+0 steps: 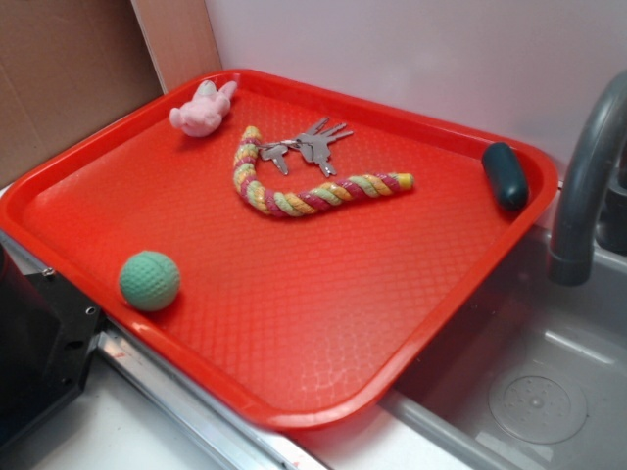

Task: Grab the silver keys.

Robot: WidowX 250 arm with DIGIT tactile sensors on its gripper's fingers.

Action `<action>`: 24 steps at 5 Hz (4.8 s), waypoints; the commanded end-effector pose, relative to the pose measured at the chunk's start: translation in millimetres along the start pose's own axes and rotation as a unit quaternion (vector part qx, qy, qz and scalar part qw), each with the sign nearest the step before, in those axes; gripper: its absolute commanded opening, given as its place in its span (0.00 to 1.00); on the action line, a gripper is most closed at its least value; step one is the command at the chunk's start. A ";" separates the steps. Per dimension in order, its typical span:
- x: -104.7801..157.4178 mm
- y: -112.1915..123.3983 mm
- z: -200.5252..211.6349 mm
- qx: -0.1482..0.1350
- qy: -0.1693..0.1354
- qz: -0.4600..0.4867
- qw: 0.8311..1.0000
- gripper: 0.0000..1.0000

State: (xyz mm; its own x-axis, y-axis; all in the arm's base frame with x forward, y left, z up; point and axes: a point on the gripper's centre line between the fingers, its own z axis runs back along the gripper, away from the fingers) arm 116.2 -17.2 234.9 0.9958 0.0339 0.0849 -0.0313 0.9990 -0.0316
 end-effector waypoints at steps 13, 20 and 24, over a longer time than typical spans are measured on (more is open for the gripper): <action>164.2 13.2 -194.8 -0.124 -0.011 -0.293 0.948 1.00; 154.6 4.8 -224.8 -0.116 0.007 -0.301 0.946 0.00; 81.8 41.7 -40.9 -0.085 -0.105 0.049 0.990 0.00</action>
State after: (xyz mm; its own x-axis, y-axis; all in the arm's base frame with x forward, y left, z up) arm 192.0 33.0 191.3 0.9614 0.1566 0.2264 -0.1034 0.9676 -0.2302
